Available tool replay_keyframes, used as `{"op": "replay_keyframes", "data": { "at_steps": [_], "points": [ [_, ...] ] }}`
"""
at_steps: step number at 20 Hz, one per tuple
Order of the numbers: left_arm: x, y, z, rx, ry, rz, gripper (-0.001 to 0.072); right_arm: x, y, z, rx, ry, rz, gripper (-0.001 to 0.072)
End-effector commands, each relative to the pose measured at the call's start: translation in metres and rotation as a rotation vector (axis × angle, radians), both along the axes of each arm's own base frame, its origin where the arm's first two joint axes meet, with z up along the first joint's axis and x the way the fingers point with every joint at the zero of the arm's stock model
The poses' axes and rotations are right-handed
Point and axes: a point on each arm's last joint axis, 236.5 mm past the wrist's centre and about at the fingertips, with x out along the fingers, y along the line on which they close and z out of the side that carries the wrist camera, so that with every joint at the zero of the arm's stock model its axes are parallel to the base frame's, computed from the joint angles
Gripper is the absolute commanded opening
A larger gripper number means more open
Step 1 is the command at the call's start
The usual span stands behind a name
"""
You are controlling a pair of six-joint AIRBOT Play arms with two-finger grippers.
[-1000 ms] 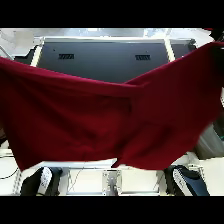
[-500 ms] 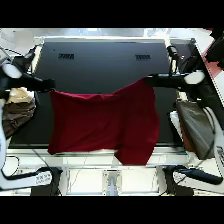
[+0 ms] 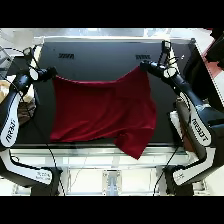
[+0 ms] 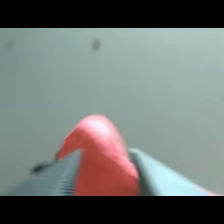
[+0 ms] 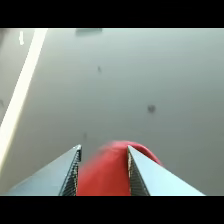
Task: Fold the shirts.
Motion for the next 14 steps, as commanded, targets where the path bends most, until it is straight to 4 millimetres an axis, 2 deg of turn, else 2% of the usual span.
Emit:
{"op": "replay_keyframes", "data": {
  "at_steps": [1,3,4,5,7,9,10,11,13,14],
  "points": [
    [0.019,0.003,0.052,-0.135,-0.124,0.056,0.0512,0.013,-0.004,0.031,0.081,-0.009,0.008,0.0347],
    [0.000,0.015,0.079,-0.118,-0.094,0.055,0.0512,-0.012,-0.009,0.049,0.083,0.088,0.128,0.0345],
    [-0.017,0.027,0.089,-0.092,-0.059,0.062,0.0512,-0.031,-0.022,0.054,0.065,0.159,0.165,0.0342],
    [-0.042,0.044,0.097,-0.040,-0.005,0.077,0.0510,-0.056,-0.044,0.058,0.043,0.241,0.177,0.0341],
    [-0.100,0.096,0.125,0.119,0.061,0.163,0.0508,-0.109,-0.098,0.067,-0.064,0.363,0.158,0.0333],
    [-0.153,0.127,0.146,0.159,0.040,0.255,0.0508,-0.157,-0.146,0.072,-0.134,0.441,0.082,0.0317],
    [-0.183,0.135,0.143,0.158,0.049,0.294,0.0507,-0.180,-0.161,0.066,-0.130,0.482,0.049,0.0318],
    [-0.211,0.138,0.128,0.151,0.075,0.325,0.0507,-0.206,-0.172,0.049,-0.101,0.540,0.019,0.0318],
    [-0.258,0.133,0.088,0.126,0.144,0.363,0.0508,-0.255,-0.179,-0.002,0.001,0.660,-0.044,0.0319],
    [-0.279,0.125,0.066,0.082,0.179,0.390,0.0507,-0.276,-0.173,-0.029,0.095,0.720,-0.072,0.0322]
  ]
}}
